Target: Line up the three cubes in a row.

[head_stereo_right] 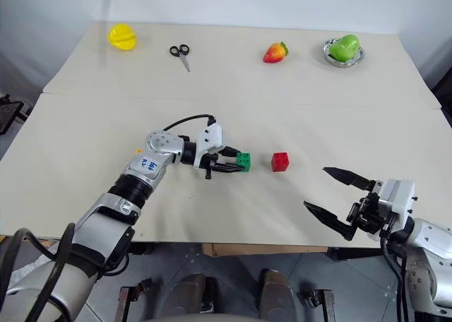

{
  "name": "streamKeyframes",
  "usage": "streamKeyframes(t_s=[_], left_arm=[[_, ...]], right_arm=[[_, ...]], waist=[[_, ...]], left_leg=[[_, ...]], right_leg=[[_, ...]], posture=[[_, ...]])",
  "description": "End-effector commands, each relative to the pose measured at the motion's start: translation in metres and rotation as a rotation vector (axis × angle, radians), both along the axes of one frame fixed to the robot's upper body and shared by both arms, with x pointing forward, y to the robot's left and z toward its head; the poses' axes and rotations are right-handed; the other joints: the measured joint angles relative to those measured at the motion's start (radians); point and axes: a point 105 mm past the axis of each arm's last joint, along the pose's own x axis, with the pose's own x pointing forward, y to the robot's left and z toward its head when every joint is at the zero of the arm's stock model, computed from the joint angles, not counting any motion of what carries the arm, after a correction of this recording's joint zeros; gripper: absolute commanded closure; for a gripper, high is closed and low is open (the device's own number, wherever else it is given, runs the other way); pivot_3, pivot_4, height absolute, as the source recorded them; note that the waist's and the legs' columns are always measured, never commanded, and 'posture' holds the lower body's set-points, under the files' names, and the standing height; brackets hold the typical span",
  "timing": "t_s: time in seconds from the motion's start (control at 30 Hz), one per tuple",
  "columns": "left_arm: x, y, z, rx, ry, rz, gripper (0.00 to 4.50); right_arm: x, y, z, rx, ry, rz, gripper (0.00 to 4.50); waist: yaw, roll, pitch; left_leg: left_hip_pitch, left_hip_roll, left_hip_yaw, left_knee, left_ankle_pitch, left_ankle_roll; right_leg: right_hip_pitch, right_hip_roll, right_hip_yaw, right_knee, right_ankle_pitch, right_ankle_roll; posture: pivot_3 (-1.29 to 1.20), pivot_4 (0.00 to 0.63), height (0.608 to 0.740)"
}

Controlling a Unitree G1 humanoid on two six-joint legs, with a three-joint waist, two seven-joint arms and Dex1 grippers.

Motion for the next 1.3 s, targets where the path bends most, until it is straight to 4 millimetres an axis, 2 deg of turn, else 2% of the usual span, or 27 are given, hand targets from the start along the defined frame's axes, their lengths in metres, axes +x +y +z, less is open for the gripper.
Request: streamKeyframes(t_s=[0.03,0.17,0.27,0.43,0.47,0.53,0.6,0.67,0.83,0.93,0.97,1.1,1.17,1.3], left_arm=[[0.000,0.009,-0.003,0.021,0.020,-0.025,3.03],[-0.001,0.016,-0.004,0.026,0.023,-0.050,3.03],[0.003,0.022,0.001,0.008,0.030,-0.033,2.03],[0.001,0.015,0.029,-0.114,-0.047,-0.078,0.53],[-0.006,0.017,0.042,-0.139,-0.082,-0.133,0.24],[-0.017,0.019,0.057,-0.160,-0.125,-0.203,0.24],[-0.031,0.039,0.075,-0.183,-0.166,-0.250,0.24],[-0.038,0.063,0.087,-0.198,-0.200,-0.222,0.11],[-0.046,0.133,0.088,-0.250,-0.218,0.062,0.11],[-0.067,0.205,0.067,-0.289,-0.215,0.409,0.11],[-0.077,0.224,0.060,-0.280,-0.232,0.504,0.11],[-0.111,0.263,0.042,-0.301,-0.246,0.761,0.11],[-0.137,0.283,0.024,-0.332,-0.198,0.908,0.11],[-0.177,0.295,-0.012,-0.359,-0.058,1.052,0.11]], right_arm=[[-0.002,-0.005,0.001,-0.012,0.016,0.011,0.00],[-0.002,-0.009,-0.004,-0.024,0.048,0.025,0.00],[0.001,-0.015,-0.007,-0.031,0.058,0.025,0.00],[0.005,-0.010,-0.007,-0.013,0.048,0.046,0.00],[0.007,-0.005,-0.005,-0.003,0.042,0.065,0.00],[0.009,0.001,-0.004,0.010,0.036,0.088,0.00],[0.013,0.010,-0.002,0.024,0.044,0.133,0.00],[0.017,0.017,0.000,0.036,0.060,0.173,0.00],[0.032,0.028,0.005,0.078,0.100,0.223,0.00],[0.037,0.046,0.011,0.058,0.045,0.298,0.00],[0.038,0.052,0.012,0.042,0.016,0.318,0.00],[0.038,0.065,0.014,0.051,-0.006,0.357,0.00],[0.036,0.072,0.013,0.055,-0.005,0.389,0.00],[0.035,0.073,0.012,0.054,0.001,0.402,0.00]], waist=[[0.002,0.000,0.000],[0.002,0.000,0.000],[0.004,0.000,0.000],[0.008,0.000,0.000],[0.008,0.000,0.000],[0.007,-0.001,0.001],[0.001,-0.001,0.001],[-0.011,0.000,0.000],[-0.023,0.000,0.000],[-0.038,0.001,0.001],[-0.042,0.000,0.001],[-0.032,-0.002,0.002],[-0.021,-0.002,0.002],[0.000,-0.003,0.001]], left_leg=[[0.000,0.000,0.000,0.000,0.000,0.000],[0.000,0.000,0.000,0.000,0.000,0.000],[0.000,0.000,0.000,0.001,0.000,0.000],[-0.001,0.000,-0.001,0.001,0.000,0.000],[-0.001,0.000,-0.001,0.001,0.000,0.000],[-0.002,0.000,-0.002,0.001,0.000,0.000],[-0.002,0.000,-0.002,0.002,0.000,0.000],[-0.002,0.000,-0.002,0.002,0.000,0.000],[0.000,0.001,-0.003,0.001,0.000,0.000],[0.001,0.004,-0.003,0.000,0.000,0.000],[0.001,0.004,-0.004,0.000,0.000,0.000],[0.000,0.002,-0.007,0.001,-0.002,0.001],[0.001,0.000,-0.007,0.002,-0.003,0.003],[0.002,-0.001,-0.009,0.002,-0.005,0.003]], right_leg=[[0.000,0.000,0.000,0.000,0.000,0.000],[-0.001,0.000,0.000,0.001,0.000,0.000],[0.000,0.000,0.000,0.001,0.000,0.000],[-0.001,0.000,0.000,0.001,0.000,0.000],[-0.001,0.000,0.000,0.001,0.000,0.000],[-0.001,-0.001,-0.001,0.001,0.000,0.000],[-0.001,-0.001,-0.001,0.002,0.000,0.000],[-0.001,0.000,-0.001,0.002,0.000,0.000],[-0.001,0.000,-0.001,0.004,0.000,-0.001],[-0.001,-0.003,0.000,0.005,-0.001,-0.001],[-0.001,-0.004,0.000,0.006,-0.001,-0.002],[-0.001,-0.006,-0.003,0.007,-0.001,-0.003],[0.000,-0.009,-0.002,0.008,-0.001,-0.003],[0.001,-0.011,-0.004,0.007,0.000,-0.003]], posture=[[0.00,0.150,0.740],[0.00,0.150,0.740],[0.00,0.150,0.740],[0.00,0.150,0.740],[0.00,0.150,0.740],[0.00,0.150,0.740],[0.00,0.150,0.740],[0.00,0.150,0.740],[0.00,0.150,0.740],[0.00,0.150,0.740],[0.00,0.150,0.740],[0.00,0.150,0.740],[0.00,0.150,0.740],[0.00,0.150,0.740]])
